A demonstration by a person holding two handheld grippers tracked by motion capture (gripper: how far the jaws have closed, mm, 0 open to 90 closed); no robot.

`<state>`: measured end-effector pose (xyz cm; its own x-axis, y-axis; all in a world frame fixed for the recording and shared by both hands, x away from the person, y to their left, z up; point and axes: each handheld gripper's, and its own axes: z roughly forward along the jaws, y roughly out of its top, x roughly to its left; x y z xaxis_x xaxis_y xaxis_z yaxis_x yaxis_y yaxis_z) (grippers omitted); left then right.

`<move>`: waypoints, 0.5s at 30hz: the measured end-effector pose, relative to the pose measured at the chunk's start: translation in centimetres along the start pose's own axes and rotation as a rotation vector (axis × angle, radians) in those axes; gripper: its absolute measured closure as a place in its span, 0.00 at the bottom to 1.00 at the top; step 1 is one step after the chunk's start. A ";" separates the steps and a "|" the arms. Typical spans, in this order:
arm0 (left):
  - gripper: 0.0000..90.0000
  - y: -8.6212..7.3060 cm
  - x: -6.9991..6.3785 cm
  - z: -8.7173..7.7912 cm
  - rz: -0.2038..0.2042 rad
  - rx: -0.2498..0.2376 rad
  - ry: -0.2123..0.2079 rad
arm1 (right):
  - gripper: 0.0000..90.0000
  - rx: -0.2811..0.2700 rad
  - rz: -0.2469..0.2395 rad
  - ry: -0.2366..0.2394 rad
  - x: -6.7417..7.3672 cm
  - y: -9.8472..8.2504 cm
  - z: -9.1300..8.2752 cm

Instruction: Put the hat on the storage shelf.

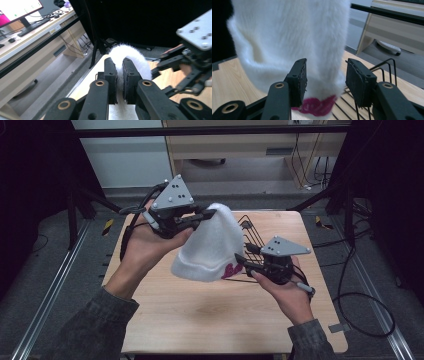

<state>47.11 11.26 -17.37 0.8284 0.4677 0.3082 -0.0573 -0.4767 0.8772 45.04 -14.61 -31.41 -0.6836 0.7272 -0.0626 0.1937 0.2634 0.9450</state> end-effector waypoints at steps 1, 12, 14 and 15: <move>0.93 0.2 0.0 0.0 0.008 0.002 -0.005 | 0.57 0.000 0.000 0.000 0.0 0.0 0.0; 0.93 0.6 0.4 0.2 0.013 0.003 -0.002 | 0.87 0.023 0.004 0.064 -1.7 1.6 1.4; 0.93 0.6 0.8 0.5 -0.001 0.004 -0.003 | 0.89 0.026 0.003 0.068 -1.8 1.6 1.4; 0.93 0.6 1.0 0.8 -0.009 0.004 -0.002 | 0.90 0.029 0.006 0.070 -1.9 1.6 1.4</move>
<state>48.36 10.87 -16.80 0.8300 0.4705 0.2996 -0.0476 -0.4755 0.8785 47.67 -14.68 -30.24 -0.7299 0.6827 -0.0329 0.2175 0.2776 0.9357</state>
